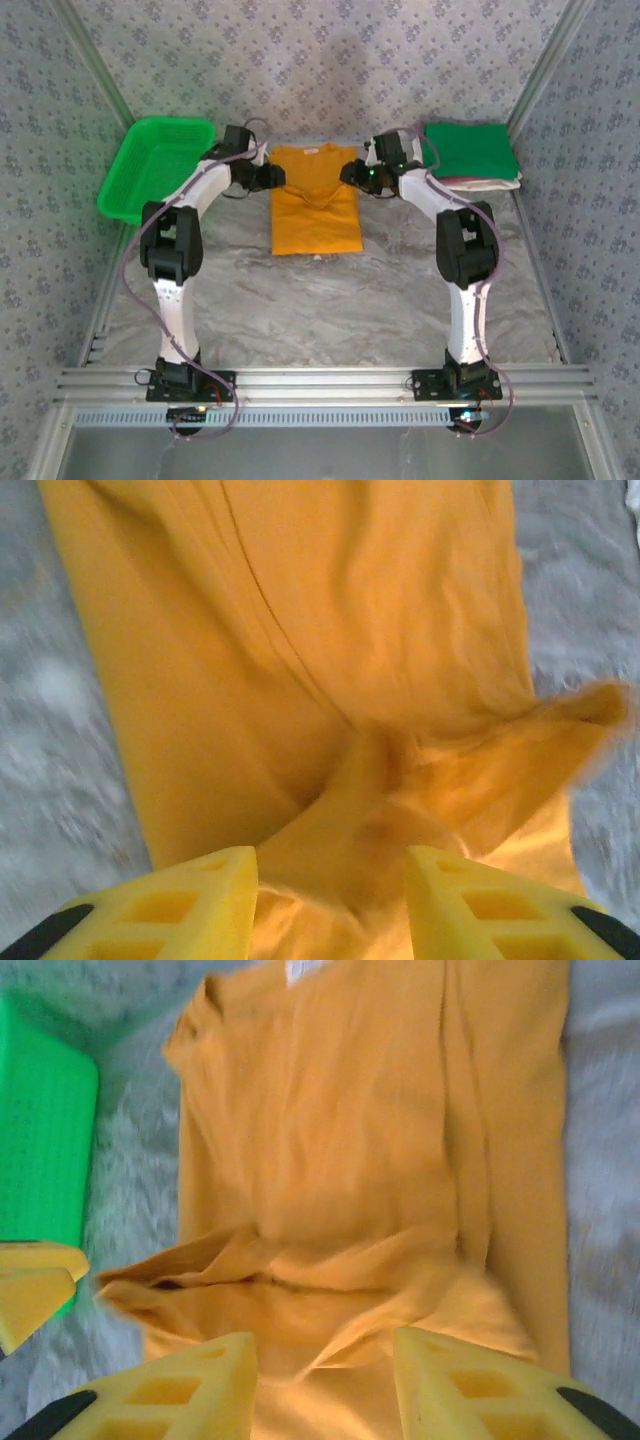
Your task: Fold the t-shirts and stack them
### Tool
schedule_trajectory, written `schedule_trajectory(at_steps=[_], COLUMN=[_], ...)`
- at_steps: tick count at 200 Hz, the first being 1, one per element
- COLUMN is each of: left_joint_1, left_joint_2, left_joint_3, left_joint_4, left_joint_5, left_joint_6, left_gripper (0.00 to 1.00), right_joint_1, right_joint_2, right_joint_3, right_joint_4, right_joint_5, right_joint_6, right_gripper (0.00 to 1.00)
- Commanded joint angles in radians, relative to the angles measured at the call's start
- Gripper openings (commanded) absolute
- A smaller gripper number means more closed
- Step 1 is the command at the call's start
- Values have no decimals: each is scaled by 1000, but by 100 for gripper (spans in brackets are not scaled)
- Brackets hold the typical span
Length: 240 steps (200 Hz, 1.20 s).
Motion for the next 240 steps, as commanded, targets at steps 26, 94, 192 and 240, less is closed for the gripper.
schedule_trajectory(at_steps=[26, 94, 192, 240], left_joint_1=[10, -132, -158, -158], left_joint_2=[-163, -512, -316, -375], left_joint_3=[-63, -712, -883, -1003], left_joint_4=[-89, 349, 465, 446], left_joint_5=[-107, -24, -30, -58], left_joint_6=[-17, -121, -178, -172], left_gripper=[44, 37, 29, 29], right_joint_1=[-34, 115, 121, 143], right_joint_2=[-120, -415, -224, -285], right_joint_3=[-57, -624, -702, -873], right_joint_4=[-60, 210, 236, 287], right_joint_5=[-42, -70, 4, 9], right_joint_6=[43, -26, -27, 15], right_gripper=[43, 32, 26, 25])
